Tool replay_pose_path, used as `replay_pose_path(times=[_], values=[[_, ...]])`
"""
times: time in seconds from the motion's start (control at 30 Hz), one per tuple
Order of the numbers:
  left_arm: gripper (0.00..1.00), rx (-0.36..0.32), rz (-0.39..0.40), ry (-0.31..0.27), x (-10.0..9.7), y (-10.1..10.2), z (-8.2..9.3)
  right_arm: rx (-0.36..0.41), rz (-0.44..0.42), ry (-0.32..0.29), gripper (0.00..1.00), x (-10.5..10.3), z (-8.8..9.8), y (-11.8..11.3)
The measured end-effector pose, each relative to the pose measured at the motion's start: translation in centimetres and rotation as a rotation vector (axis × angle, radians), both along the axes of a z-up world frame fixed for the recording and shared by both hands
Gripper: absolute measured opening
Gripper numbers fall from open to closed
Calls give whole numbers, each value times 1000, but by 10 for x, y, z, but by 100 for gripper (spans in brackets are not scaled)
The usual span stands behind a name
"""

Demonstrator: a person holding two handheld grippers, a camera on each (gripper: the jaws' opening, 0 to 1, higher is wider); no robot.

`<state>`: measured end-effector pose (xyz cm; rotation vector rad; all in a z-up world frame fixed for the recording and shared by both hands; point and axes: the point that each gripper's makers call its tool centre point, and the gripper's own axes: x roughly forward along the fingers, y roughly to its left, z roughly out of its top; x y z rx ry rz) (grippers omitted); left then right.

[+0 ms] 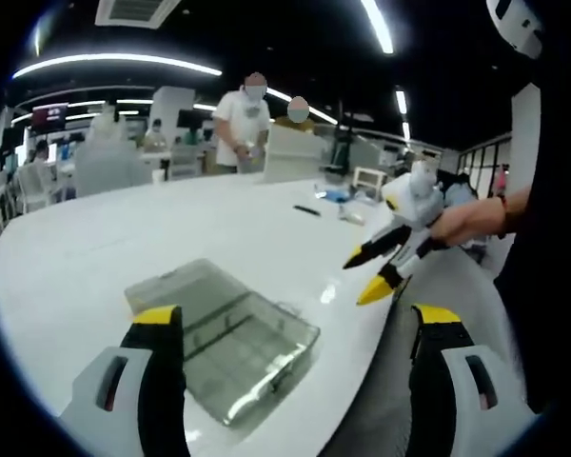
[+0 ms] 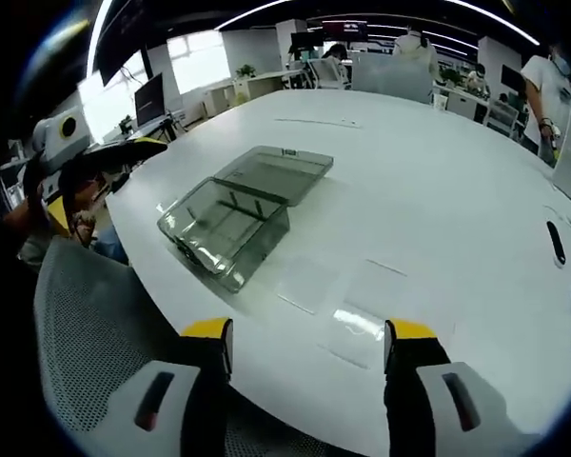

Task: Insert the divider into the dual guide fixture by aligning both edges with the guide slots and pushing it downward to the bottom, including one-sided entry, uneven engagement, binding, and posture correction.

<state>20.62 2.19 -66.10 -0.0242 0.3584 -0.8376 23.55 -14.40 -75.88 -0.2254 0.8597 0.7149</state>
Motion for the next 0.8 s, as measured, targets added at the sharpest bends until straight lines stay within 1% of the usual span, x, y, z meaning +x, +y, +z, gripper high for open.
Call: replay_pose_path(times=[0.1,0.33,0.57,0.8], values=[[98,11,-12,4,1,-1,-2,-9,-11,9,61,2,-4,-3],[98,13,-25,6,3,-4,-3,-26,-26,32,59,5,-13,-9],[98,13,-35,12,3,-9,-5,-71,-35,58,58,8,-22,-14],[98,4,-36,20,0,-10,-6,-79,-45,78,56,10,-29,-15]])
